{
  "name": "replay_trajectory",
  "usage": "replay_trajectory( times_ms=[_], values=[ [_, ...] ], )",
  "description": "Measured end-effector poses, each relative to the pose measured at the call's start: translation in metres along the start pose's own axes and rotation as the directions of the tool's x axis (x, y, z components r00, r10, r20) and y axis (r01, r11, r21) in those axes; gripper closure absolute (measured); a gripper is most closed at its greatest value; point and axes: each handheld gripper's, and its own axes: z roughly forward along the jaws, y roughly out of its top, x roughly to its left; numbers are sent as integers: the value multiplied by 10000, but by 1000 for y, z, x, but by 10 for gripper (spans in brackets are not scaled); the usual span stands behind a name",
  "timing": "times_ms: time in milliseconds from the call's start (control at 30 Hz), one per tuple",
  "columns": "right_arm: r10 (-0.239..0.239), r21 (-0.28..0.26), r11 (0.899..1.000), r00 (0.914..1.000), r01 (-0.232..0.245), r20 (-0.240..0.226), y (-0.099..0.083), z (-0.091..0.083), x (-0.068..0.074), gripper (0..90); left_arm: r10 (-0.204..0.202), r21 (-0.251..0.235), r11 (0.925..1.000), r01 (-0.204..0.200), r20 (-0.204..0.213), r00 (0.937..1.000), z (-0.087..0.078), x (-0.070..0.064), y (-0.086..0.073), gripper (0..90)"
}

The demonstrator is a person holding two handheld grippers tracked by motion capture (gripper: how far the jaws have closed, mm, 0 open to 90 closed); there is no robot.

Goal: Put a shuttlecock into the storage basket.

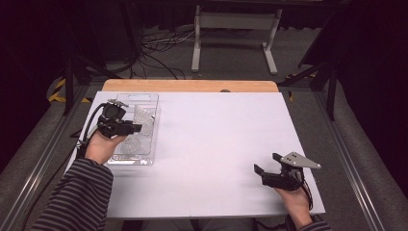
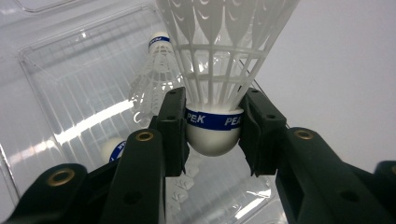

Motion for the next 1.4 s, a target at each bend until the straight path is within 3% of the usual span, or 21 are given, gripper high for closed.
replay_trajectory(
  times_ms=[233, 467, 667, 867, 1400],
  values=[
    [-6, 14, 10000, 10000, 6, -13, 0, 1, 0, 137, -109, 109, 9999, 111, -199, 9997, 5, 5, 4, 646],
    [-20, 53, 10000, 10000, 20, -52, 0, 1, 0, 137, -511, 153, 9985, 517, -371, 9980, 11, 14, 9, 645],
    [19, 29, 10000, 10000, -19, -52, 0, 1, 0, 137, -673, 313, 9971, 700, -798, 9945, 18, 21, 11, 644],
    [9, 37, 10000, 10000, -8, -78, 0, 1, 0, 137, -1118, 558, 9915, 1175, -962, 9891, 25, 33, 9, 644],
    [-14, 44, 10000, 9999, 15, -104, 0, 1, 0, 138, -1140, 1053, 9860, 1294, -1409, 9834, 37, 37, 11, 642]
  ],
)
